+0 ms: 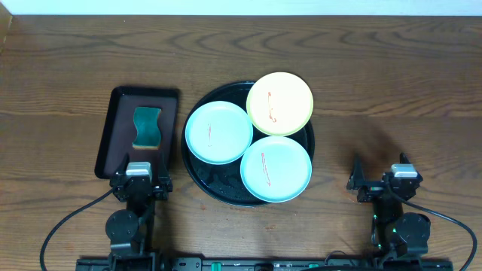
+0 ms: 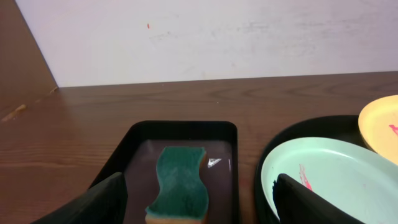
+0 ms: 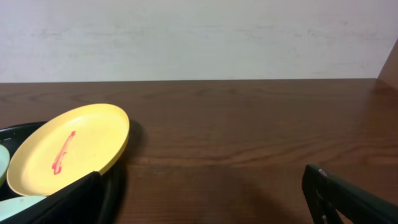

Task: Clean dirty plates on tray and stack at the side
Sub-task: 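Raise both arms from rest toward the sponge tray and plates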

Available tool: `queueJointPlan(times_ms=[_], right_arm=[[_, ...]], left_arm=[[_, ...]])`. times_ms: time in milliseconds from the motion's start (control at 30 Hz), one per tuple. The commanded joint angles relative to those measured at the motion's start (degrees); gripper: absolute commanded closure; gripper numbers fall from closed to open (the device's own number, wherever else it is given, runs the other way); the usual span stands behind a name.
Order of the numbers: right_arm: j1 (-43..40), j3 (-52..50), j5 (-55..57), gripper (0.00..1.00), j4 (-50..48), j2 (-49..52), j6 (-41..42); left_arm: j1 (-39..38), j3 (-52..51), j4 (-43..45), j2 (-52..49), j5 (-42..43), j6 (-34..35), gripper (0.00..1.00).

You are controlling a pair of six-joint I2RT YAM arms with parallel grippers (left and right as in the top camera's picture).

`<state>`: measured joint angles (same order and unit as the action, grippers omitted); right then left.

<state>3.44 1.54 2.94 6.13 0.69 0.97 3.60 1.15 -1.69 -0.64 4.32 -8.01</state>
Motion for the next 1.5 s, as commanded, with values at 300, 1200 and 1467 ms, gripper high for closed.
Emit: queueJointPlan(times_ms=[300, 1200, 1467], right_arm=[[-0.37, -0.26, -0.42, 0.01, -0.07, -0.17, -0.63], [-0.39, -0.26, 0.46, 0.01, -0.20, -0.17, -0.63], [-0.39, -0.26, -0.44, 0.01, -0.61, -0.17, -0.59]], left_arm=[[-0.17, -0.92, -2.03, 0.31, 0.15, -1.18, 0.25], [-0.17, -0.92, -2.01, 0.31, 0.15, -1.16, 0.25], [-0.17, -0.92, -1.64, 0.31, 0.81, -1.14, 0.25]])
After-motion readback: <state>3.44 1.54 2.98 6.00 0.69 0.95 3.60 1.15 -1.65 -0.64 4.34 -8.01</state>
